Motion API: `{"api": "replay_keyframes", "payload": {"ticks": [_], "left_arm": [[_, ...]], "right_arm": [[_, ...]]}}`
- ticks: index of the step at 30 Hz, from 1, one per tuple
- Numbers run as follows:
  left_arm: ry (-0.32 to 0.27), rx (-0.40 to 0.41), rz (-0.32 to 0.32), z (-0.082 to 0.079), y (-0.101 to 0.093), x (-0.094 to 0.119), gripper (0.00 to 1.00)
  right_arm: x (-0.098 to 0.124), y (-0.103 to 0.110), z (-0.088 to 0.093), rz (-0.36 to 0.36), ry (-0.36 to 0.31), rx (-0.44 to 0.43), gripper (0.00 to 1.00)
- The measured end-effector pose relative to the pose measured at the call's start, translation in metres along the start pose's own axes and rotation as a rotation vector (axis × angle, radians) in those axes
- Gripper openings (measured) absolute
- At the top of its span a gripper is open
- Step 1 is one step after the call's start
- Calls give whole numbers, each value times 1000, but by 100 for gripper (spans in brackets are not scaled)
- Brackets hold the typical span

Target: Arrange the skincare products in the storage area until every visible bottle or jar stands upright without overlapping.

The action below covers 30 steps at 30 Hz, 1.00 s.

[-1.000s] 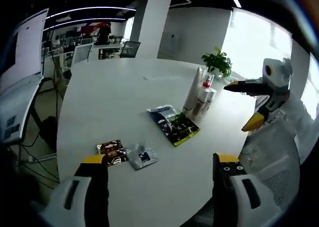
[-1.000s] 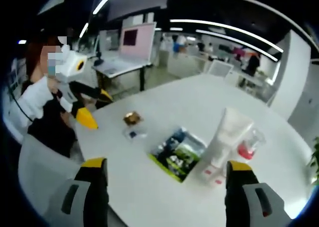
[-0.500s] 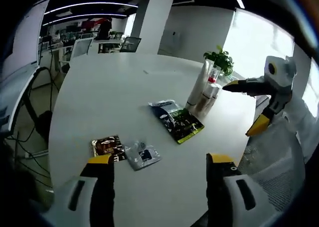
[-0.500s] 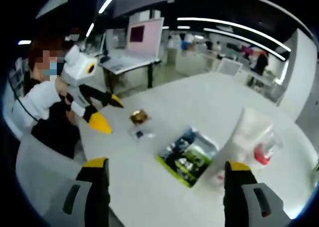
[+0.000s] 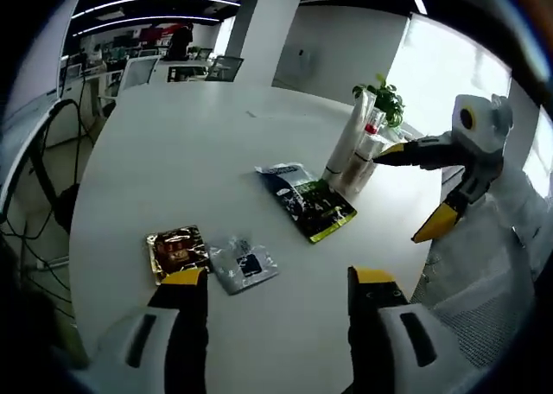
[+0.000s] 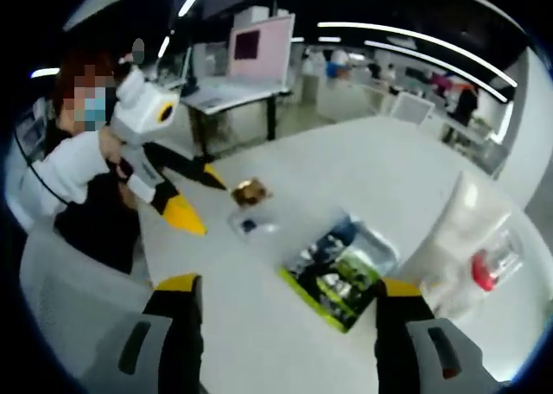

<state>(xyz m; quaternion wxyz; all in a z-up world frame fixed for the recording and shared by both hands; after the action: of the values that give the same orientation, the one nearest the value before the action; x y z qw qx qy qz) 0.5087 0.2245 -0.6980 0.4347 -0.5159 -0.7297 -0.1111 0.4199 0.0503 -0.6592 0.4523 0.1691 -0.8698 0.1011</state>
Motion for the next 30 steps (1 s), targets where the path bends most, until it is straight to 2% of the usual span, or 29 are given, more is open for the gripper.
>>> {"api": "replay_keyframes", "payload": {"ticks": [4, 8, 11, 15, 21, 30], "left_arm": [[13, -4, -1, 0, -1, -7, 61], [30, -2, 25, 3, -4, -13, 56], [39, -3, 28, 4, -3, -15, 57], [51, -1, 38, 4, -1, -18, 55], [66, 3, 46, 8, -1, -23, 53], [88, 1, 47, 11, 0, -30, 53]], "right_arm": [[-9, 3, -3, -13, 8, 16, 78], [-19, 6, -4, -24, 33, 38, 72], [-23, 7, -6, -37, 33, 42, 72], [-29, 8, -9, -48, 42, 62, 61], [-36, 7, -13, -59, 47, 72, 57], [-45, 8, -17, -75, 60, 82, 56]]}}
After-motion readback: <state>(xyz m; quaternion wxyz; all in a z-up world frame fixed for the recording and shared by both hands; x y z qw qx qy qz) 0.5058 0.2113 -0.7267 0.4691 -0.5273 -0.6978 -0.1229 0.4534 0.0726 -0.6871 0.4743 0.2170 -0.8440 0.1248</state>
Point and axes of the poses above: the point that each gripper's makers call its tool centre point, and the gripper's own axes: x roughly backward along the fingers, y roughly to its left, z roughly out of its underside, the point moved 6 cm from there along x, roughly backward along the fingers, and after that the axes turned 13 degrees about y, right-handed, at the moved point
